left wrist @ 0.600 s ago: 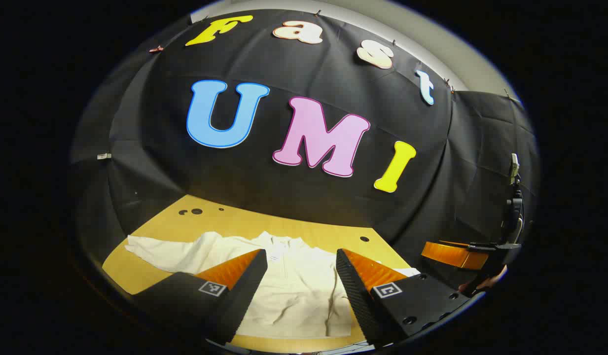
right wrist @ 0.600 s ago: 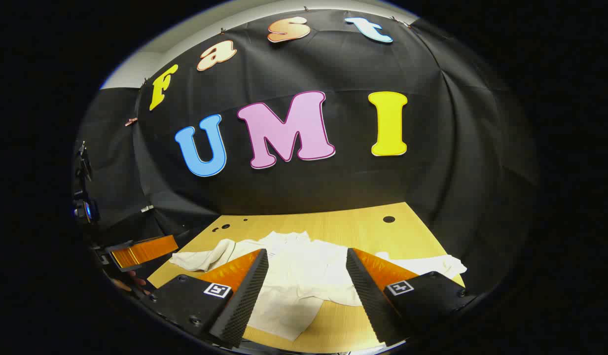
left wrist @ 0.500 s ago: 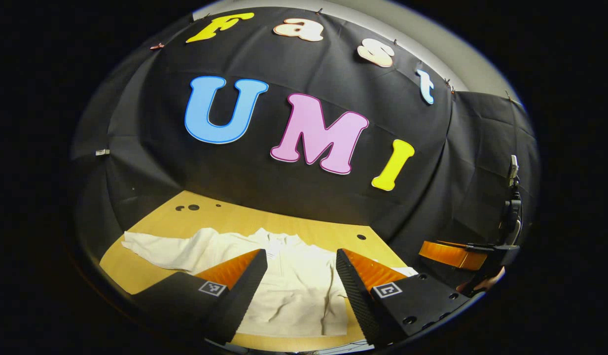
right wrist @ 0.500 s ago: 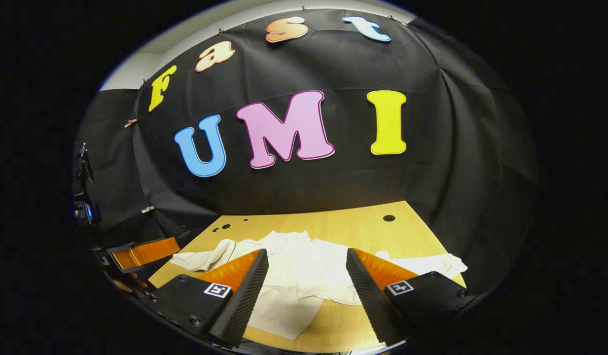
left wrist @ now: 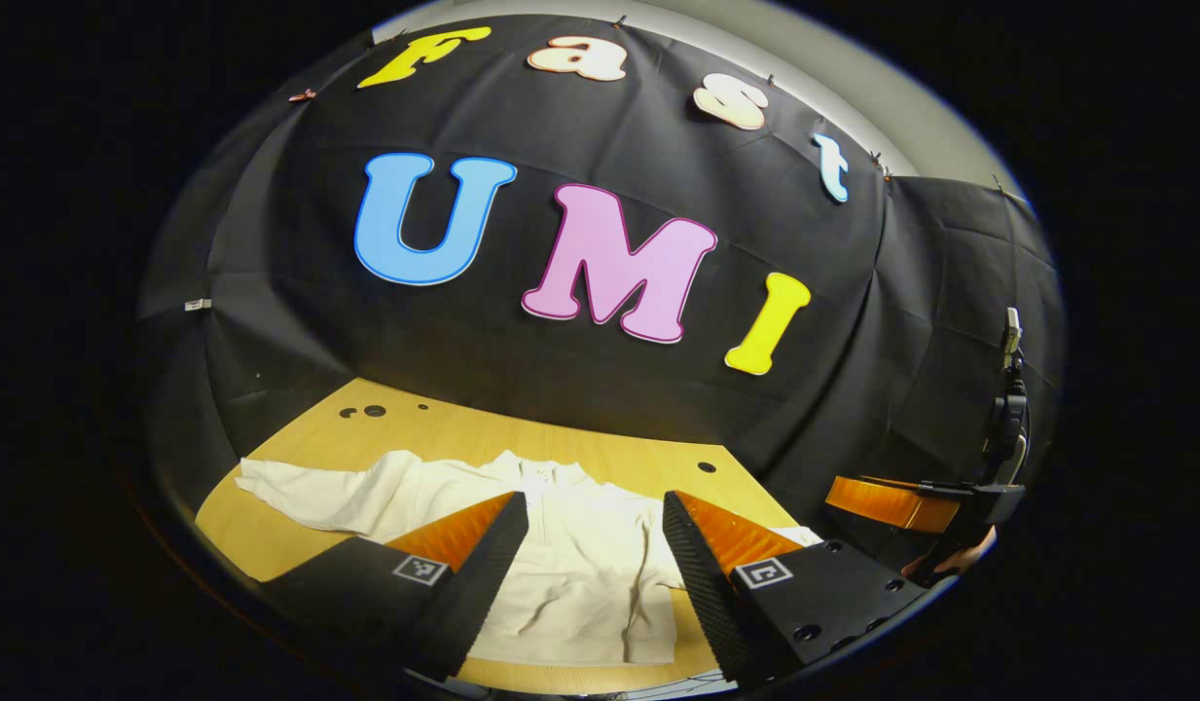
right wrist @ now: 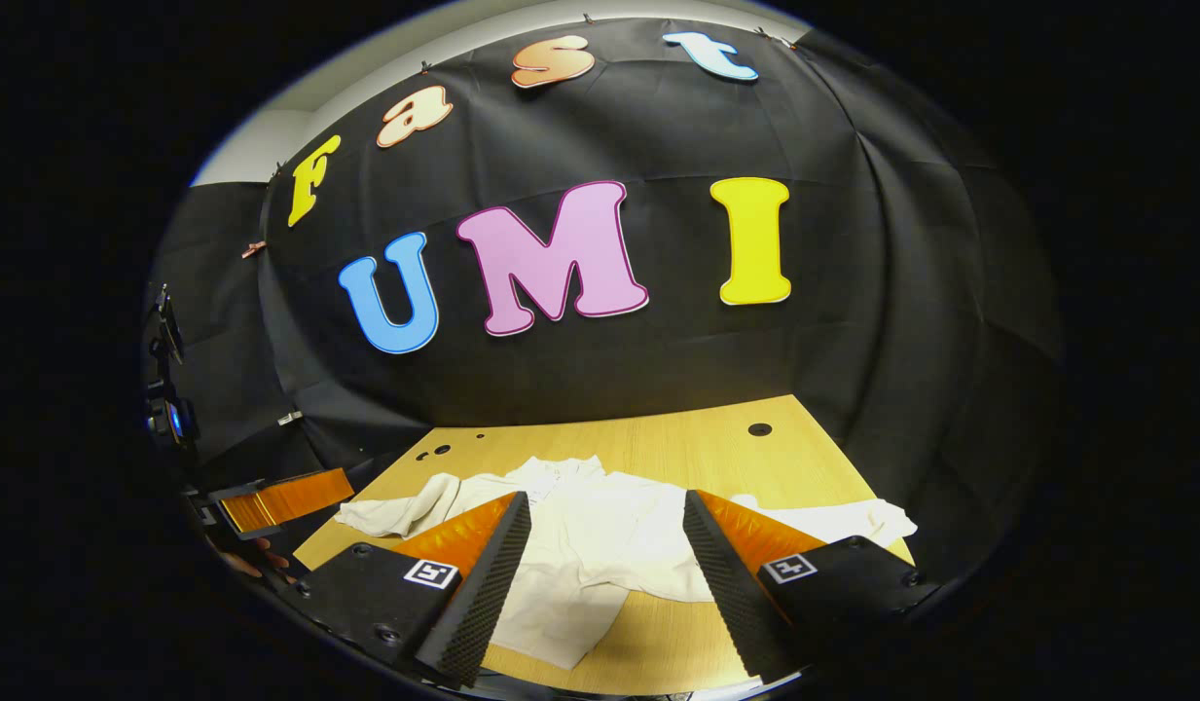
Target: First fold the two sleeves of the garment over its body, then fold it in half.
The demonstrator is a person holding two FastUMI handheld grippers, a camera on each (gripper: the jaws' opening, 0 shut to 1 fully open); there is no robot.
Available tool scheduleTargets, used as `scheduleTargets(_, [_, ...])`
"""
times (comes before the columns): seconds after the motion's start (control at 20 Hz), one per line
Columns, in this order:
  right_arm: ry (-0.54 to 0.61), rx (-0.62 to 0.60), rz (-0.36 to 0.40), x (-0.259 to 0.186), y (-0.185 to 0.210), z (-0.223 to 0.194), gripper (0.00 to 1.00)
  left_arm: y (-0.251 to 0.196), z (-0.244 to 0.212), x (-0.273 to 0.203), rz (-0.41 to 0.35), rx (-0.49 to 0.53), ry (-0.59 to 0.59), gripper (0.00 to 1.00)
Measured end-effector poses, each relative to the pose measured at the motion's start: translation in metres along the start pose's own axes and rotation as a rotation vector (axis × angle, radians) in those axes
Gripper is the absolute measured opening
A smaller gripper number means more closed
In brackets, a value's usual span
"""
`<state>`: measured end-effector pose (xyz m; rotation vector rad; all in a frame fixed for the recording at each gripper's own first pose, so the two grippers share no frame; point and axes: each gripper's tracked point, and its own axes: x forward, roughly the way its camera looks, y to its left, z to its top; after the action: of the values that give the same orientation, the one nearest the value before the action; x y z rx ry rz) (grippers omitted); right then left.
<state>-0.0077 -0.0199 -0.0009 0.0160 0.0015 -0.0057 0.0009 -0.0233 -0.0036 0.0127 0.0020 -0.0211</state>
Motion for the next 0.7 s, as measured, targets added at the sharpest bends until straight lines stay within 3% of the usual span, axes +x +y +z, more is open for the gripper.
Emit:
scheduleTargets(0.3, [0.029, 0.051, -0.072, -0.006, -0.044, -0.007, 0.97, -0.012, -0.009, 0.001, -0.011, 0.016, 0.023, 0.92])
scheduleTargets(0.7, [0.134, 0.168, -0.316, -0.008, -0.209, -0.049, 0.98, -0.031, -0.027, 0.011, -0.007, 0.043, 0.077, 0.92])
